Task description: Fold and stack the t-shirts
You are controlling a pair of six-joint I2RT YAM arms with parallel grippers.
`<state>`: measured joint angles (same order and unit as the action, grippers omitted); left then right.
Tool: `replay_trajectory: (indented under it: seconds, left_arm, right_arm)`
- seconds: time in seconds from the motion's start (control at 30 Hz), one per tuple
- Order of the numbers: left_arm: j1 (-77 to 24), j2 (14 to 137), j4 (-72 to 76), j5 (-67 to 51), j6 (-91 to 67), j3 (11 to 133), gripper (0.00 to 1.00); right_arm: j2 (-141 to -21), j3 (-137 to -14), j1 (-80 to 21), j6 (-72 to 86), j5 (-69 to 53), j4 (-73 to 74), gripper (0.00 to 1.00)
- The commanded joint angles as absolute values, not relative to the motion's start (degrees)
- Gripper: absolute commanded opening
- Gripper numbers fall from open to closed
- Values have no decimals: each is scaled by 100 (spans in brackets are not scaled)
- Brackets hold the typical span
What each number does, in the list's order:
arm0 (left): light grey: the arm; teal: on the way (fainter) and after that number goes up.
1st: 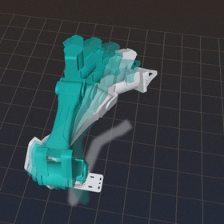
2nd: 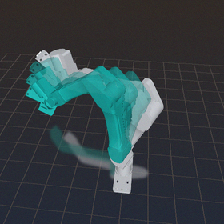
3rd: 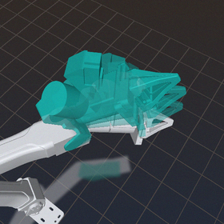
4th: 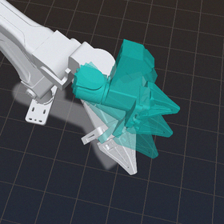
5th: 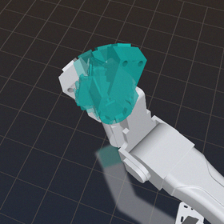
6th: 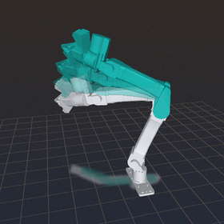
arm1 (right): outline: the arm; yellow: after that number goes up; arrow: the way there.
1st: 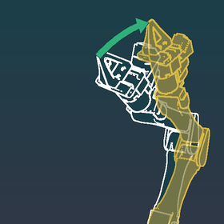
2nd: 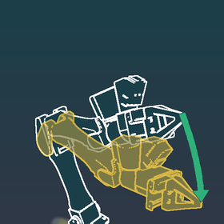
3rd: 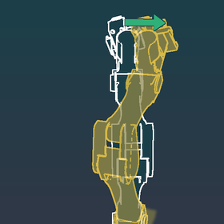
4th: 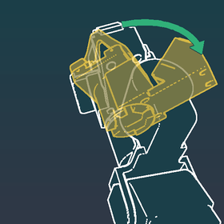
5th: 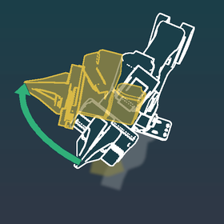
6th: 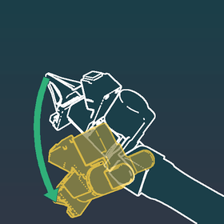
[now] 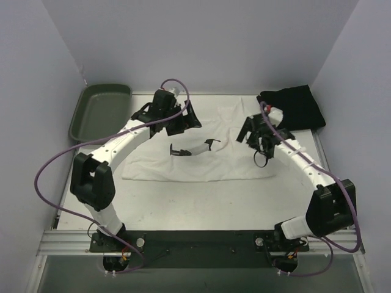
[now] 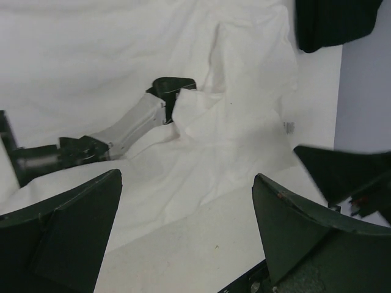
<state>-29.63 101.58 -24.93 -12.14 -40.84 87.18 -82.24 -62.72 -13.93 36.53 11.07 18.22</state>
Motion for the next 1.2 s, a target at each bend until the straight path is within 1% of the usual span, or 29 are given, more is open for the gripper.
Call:
replay_trajectory:
  seconds: [0.0, 0.07, 0.17, 0.27, 0.3, 0.37, 0.4, 0.47, 0.53, 0.87, 1.03, 1.1, 1.17]
  left_arm:
    - [-2681, 9458, -2699, -940, -3938, 8193, 98]
    - [-2619, 9334, -2742, -940, -3868, 8113, 97]
    - [-2619, 9159, -2830, -748, -3745, 7911, 98]
    - [-2541, 8957, -2926, -291, -3683, 7796, 98]
    - [-2497, 8904, -3022, -203, -3674, 7787, 97]
    - [-2452, 8842, -3015, -359, -3683, 7726, 97]
    - [-2470, 8737, -2910, -395, -3674, 7665, 98]
    - [-2461, 8658, -2857, -352, -3674, 7507, 97]
    - [-2417, 8631, -2883, -413, -3674, 7471, 97]
    - [-2417, 8359, -2856, -273, -3656, 7365, 97]
    - [-2189, 8095, -2909, -474, -3604, 7014, 98]
    - [-2188, 7937, -2962, -344, -3525, 6856, 97]
    - [-2206, 7614, -2901, -150, -3542, 6453, 98]
  right_arm:
    - [-7629, -5679, -2880, 4068, 1511, 1934, 100]
    - [-7585, -5608, -3285, 4165, 1730, 1995, 100]
    - [-7488, -5825, -3463, 4105, 1872, 2153, 100]
    - [-7453, -6160, -3367, 3859, 2363, 2364, 100]
    - [-7471, -6326, -3123, 3797, 2242, 2460, 100]
    - [-7497, -6451, -2971, 3735, 2083, 2653, 100]
    - [-7471, -6521, -3040, 3701, 2266, 2706, 100]
    - [-7287, -6425, -3120, 3683, 2425, 2620, 100]
    - [-7181, -6346, -3102, 3700, 2233, 2610, 100]
    - [-6882, -6074, -3182, 3639, 2408, 2610, 100]
    - [-6522, -5845, -3182, 3454, 2373, 2523, 100]
    - [-6513, -5713, -3190, 3376, 2303, 2522, 100]
    - [-6609, -5608, -3190, 3323, 2276, 2444, 100]
